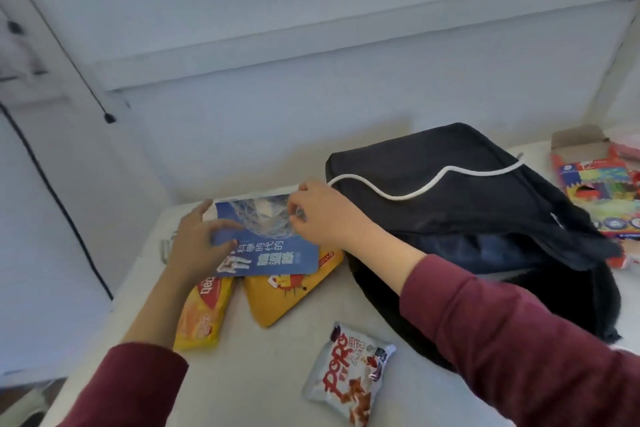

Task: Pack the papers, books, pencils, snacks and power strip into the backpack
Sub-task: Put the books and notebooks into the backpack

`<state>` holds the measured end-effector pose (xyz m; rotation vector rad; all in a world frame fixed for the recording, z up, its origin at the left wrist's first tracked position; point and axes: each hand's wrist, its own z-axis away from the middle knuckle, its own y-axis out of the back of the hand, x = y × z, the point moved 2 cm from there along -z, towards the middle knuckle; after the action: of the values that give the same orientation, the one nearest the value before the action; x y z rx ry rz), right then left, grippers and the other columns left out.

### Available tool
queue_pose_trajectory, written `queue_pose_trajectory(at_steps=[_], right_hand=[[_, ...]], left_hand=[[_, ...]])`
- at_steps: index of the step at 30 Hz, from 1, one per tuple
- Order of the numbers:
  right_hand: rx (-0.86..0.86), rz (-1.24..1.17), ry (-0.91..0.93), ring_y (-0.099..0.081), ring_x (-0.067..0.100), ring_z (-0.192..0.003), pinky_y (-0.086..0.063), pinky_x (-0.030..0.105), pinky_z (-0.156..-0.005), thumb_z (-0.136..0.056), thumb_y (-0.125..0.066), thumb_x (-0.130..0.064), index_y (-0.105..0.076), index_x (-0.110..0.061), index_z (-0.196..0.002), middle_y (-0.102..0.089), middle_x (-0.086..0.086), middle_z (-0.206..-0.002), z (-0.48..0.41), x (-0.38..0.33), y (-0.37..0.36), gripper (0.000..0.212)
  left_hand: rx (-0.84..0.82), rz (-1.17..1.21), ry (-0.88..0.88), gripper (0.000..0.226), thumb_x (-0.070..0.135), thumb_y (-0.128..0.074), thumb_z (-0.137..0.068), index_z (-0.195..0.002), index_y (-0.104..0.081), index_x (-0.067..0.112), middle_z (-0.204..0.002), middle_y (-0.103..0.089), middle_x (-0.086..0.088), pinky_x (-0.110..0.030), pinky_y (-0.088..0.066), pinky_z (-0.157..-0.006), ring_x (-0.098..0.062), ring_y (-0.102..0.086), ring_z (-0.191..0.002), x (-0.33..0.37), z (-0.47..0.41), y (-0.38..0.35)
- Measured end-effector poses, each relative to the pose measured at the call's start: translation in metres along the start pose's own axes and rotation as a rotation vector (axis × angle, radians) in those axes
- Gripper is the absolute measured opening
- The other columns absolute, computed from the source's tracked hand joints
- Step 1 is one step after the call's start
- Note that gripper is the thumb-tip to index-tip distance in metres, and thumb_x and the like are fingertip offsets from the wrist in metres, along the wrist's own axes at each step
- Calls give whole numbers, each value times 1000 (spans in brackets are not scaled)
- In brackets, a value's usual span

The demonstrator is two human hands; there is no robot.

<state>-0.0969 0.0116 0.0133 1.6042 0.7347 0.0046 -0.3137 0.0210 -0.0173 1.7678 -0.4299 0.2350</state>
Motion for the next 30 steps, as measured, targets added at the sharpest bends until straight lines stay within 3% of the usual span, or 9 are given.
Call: queue_pose_trajectory(at_steps=[3, 6, 8, 11, 15, 17, 23, 26, 30], right_hand=[[-81, 182, -52, -39, 31, -127, -30, 41, -106, -89, -51, -25, -66, -25, -110, -43, 14, -138, -30, 22, -10, 26], [-104, 143, -102, -53, 21, -111, -13, 46, -113, -90, -49, -19, -71, -30, -102, -65, -3, -107, -43, 32, -11, 27], [-106, 102, -121, -55, 15, -102, -5, 47, -115, -90, -47, -10, -72, -29, -97, -66, -9, -95, -47, 34, -12, 32], [-62, 59, -97, -54, 11, -83, -21, 42, -113, -88, -50, -5, -75, -25, -94, -66, -10, -84, -50, 38, -12, 33], [3, -29, -34, -57, 18, -82, -45, 30, -83, -91, -46, -3, -73, -18, -106, -67, 4, -103, -47, 37, -8, 34], [18, -40, -7, -55, 23, -88, -46, 31, -77, -92, -43, -1, -69, -19, -114, -58, 7, -103, -45, 35, -7, 38], [192, -291, 28, -44, 10, -85, -33, 17, -67, -85, -47, 5, -69, -20, -113, -47, -3, -90, -33, 20, 20, 43], [244, -451, 35, -47, 6, -78, -37, 6, -65, -82, -49, 10, -70, -17, -111, -47, -8, -84, -20, 9, 44, 44], [318, -648, 81, -53, 3, -83, -43, 9, -72, -81, -48, 15, -69, -19, -109, -56, -7, -91, 8, -3, 79, 49]], left_hand=[[-28, -48, -20, 28, 13, -70, -77, -104, -71, 24, -152, -25, -9, -41, -22, -109, -29, -23, -137, -3, -19, -2], [-78, -71, -26, 26, 18, -68, -80, -105, -70, 25, -153, -24, -4, -38, -20, -111, -26, -22, -138, -3, -36, -10], [-105, -67, -22, 24, 18, -67, -81, -104, -70, 25, -151, -28, -4, -36, -20, -110, -25, -24, -137, -4, -44, -17], [-81, -50, -20, 23, 16, -67, -81, -103, -70, 22, -142, -42, -5, -34, -26, -107, -24, -35, -130, -6, -49, -23], [18, -45, -35, 20, 10, -70, -77, -94, -71, 21, -120, -56, -5, -35, -37, -93, -24, -48, -112, -8, -51, -17], [83, 1, -48, 21, 3, -67, -76, -85, -69, 21, -110, -57, -3, -35, -40, -87, -24, -49, -105, -8, -50, -10], [328, 94, -95, 24, -6, -60, -80, -75, -70, 15, -97, -60, -5, -29, -34, -75, -21, -48, -95, 10, -41, 34], [345, 184, -153, 30, -7, -62, -79, -72, -69, 21, -91, -61, -1, -20, -37, -68, -18, -53, -88, 25, -31, 66], [283, 445, -257, 44, -4, -63, -82, -68, -69, 37, -86, -60, 14, -10, -48, -61, -8, -55, -85, 54, -12, 104]])
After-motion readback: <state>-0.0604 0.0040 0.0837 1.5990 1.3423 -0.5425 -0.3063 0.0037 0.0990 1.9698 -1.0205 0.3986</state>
